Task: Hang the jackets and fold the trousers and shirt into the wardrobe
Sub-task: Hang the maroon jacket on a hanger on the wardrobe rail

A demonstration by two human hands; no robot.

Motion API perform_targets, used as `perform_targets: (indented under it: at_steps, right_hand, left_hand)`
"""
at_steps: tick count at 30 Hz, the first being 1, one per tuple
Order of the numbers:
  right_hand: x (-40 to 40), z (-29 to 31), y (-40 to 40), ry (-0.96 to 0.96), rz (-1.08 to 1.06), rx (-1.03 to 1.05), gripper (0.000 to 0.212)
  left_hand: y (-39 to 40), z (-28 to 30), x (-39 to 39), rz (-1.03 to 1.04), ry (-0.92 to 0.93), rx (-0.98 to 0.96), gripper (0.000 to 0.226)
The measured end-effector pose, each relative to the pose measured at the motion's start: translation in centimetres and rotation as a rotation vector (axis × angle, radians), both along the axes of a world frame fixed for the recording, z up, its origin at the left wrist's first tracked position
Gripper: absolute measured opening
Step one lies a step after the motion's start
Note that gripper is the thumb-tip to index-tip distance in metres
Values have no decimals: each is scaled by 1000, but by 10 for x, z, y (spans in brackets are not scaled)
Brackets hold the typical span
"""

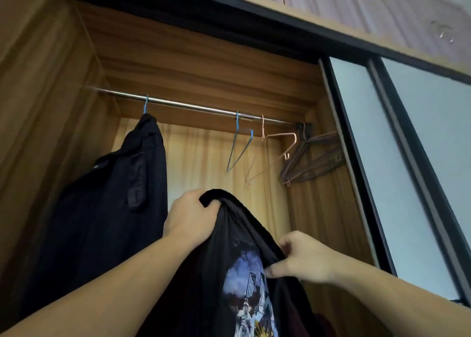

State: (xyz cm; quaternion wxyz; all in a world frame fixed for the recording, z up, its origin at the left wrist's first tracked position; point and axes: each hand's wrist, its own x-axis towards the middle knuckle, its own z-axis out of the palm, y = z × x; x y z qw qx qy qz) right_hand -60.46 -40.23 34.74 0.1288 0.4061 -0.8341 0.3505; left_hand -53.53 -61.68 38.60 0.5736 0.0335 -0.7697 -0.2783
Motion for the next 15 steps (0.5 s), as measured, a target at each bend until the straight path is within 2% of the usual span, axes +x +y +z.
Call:
perform_targets:
  at_steps: [2,4,8,12,15]
  right_hand:
    - [-11,13,-4,-45,7,65,46]
    - [-17,34,-8,-22,-7,82,52]
    - [-31,96,-20,192,-88,-229,40]
    - [-43,163,-34,462,-257,-480,56]
    - [-49,204,-51,545,-340,-610,58]
  left_hand:
    - [-10,3,-16,-10,-11,4,16]
    - [-18,6,-31,-10,-9,-7,17]
    - [-30,11,-60,3,-15,-24,20]
    - [-32,20,-81,-1,-20,-41,24]
    - [-34,32,-93,17,-20,-70,28]
